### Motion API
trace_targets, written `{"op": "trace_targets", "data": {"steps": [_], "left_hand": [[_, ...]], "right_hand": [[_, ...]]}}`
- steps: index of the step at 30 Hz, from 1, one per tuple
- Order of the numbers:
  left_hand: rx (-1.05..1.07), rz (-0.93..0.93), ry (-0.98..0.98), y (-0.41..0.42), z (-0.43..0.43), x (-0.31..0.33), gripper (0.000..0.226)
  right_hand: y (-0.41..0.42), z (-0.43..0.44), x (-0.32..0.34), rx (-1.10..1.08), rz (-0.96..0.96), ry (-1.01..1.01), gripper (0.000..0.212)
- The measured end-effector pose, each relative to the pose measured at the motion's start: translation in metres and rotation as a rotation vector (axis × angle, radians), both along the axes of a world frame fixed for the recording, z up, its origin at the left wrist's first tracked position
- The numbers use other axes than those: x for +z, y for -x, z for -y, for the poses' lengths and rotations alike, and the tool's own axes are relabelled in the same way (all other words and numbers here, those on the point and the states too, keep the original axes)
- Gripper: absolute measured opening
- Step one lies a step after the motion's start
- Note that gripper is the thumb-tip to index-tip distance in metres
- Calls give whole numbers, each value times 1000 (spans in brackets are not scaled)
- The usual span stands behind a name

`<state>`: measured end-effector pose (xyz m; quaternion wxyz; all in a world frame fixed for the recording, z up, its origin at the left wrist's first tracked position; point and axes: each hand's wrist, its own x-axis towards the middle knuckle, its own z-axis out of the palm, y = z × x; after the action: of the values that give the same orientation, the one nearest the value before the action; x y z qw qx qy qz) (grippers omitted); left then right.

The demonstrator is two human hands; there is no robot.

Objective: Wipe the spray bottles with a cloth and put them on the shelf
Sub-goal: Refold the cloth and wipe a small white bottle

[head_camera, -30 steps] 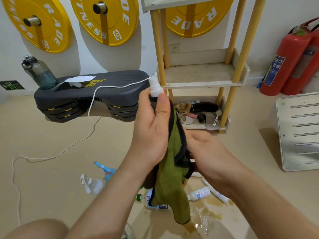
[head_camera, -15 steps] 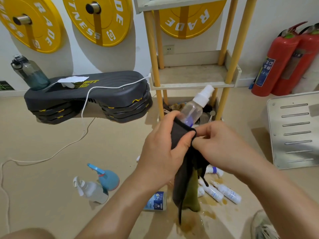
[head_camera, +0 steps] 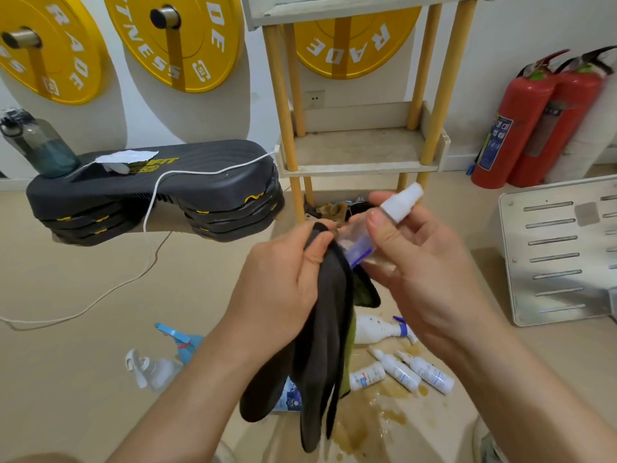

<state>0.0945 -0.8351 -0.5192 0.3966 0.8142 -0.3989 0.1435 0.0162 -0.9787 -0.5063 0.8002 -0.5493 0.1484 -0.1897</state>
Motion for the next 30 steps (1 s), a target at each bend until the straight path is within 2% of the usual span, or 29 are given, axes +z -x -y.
{"op": "trace_targets", "data": {"steps": [2, 4, 6, 7, 10, 12, 13, 15, 19, 21, 22, 25, 26, 28, 30], "left_hand": [[127, 51, -35, -7, -6, 3, 22], [258, -44, -17, -11, -9, 8, 16], [298, -305, 175, -10, -4, 14, 12], [272, -479, 325, -7, 0, 19, 12], [32, -1071, 774, 1, 4, 34, 22], [-165, -1277, 857, 3, -3, 41, 34], [-239, -1312, 849, 4, -6, 43, 36], [-302, -1264, 808, 5, -6, 40, 32], [-201, -1053, 717, 12, 5, 23, 48], [-165, -974, 676, 13, 7, 19, 40], [-169, -952, 639, 12, 6, 18, 33], [-332, -1090, 574, 4, -3, 20, 18], [-401, -1159, 578, 1, -7, 21, 19], [-478, -1224, 602, 0, -8, 24, 21], [-424, -1209, 675, 6, -2, 24, 18]], "right_hand": [[1, 3, 10, -60, 79, 148, 28], [5, 4, 17, 1, 126, 272, 39], [8, -3, 15, 122, 79, 281, 59], [8, -9, 10, 157, 51, 295, 58], [2, -20, -7, 98, -5, 384, 30], [-1, -14, -12, 11, -18, 483, 19], [-2, -9, -12, -17, -20, 520, 18], [-2, -4, -14, -32, -9, 498, 18], [0, -19, -17, -12, 44, 514, 20], [2, -24, -17, 92, 55, 465, 20], [2, -22, -17, 187, 43, 361, 20], [4, -10, -15, 520, -10, -168, 21], [5, -7, -14, 588, -14, -267, 23], [5, -4, -14, 627, -9, -285, 23], [4, -6, -15, 491, -29, -91, 21]]}}
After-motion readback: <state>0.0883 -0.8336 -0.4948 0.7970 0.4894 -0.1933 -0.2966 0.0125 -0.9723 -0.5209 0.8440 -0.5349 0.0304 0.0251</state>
